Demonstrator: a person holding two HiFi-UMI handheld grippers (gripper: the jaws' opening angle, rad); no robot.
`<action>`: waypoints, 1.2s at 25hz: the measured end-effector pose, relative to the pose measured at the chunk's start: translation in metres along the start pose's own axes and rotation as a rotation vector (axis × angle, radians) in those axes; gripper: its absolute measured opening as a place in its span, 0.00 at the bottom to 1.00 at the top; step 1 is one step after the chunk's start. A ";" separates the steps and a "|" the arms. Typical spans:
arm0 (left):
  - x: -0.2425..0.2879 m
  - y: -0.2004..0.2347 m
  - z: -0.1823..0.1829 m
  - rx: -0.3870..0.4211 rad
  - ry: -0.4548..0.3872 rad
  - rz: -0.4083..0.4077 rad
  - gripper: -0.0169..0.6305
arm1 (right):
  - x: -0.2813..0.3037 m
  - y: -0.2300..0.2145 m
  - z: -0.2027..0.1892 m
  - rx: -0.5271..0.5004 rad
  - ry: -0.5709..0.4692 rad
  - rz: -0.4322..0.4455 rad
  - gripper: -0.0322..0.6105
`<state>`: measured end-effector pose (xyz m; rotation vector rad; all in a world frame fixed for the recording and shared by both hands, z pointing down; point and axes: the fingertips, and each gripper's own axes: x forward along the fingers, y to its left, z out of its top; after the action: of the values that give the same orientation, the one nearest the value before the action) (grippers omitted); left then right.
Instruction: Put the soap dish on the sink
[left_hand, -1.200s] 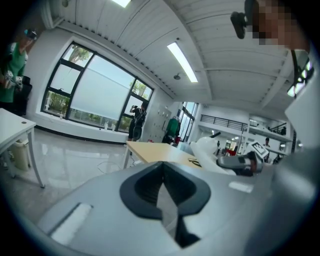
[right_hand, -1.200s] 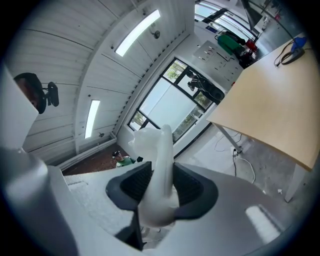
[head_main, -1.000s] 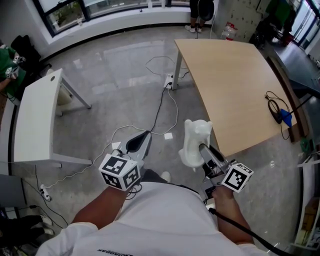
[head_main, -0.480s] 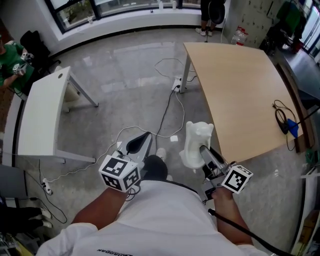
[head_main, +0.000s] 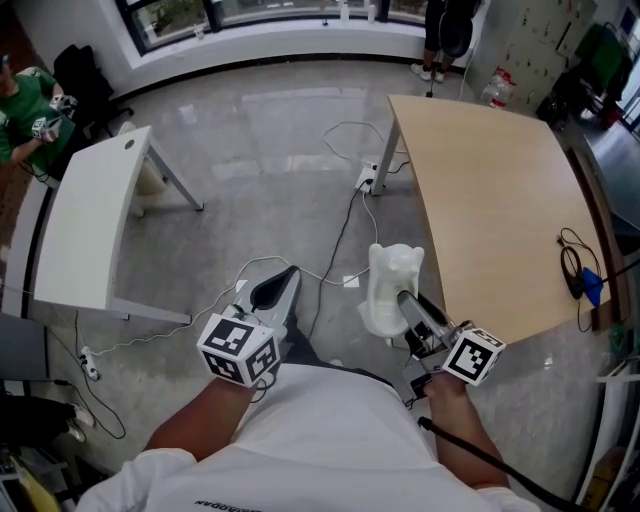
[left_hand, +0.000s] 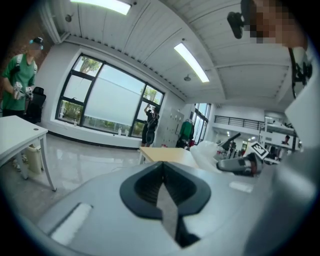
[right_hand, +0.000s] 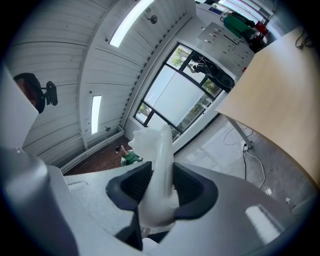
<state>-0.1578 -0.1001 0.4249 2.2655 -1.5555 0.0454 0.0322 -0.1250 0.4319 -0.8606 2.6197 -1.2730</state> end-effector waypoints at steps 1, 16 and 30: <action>0.003 0.003 0.002 -0.001 -0.001 0.001 0.04 | 0.004 -0.002 0.002 0.002 0.005 -0.002 0.26; 0.051 0.092 0.025 -0.024 0.044 -0.024 0.04 | 0.107 -0.025 0.016 0.055 0.033 -0.059 0.26; 0.113 0.207 0.093 -0.003 0.055 -0.117 0.04 | 0.234 -0.019 0.064 0.054 -0.031 -0.137 0.26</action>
<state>-0.3194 -0.2954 0.4281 2.3282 -1.3921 0.0720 -0.1335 -0.3026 0.4394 -1.0576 2.5290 -1.3443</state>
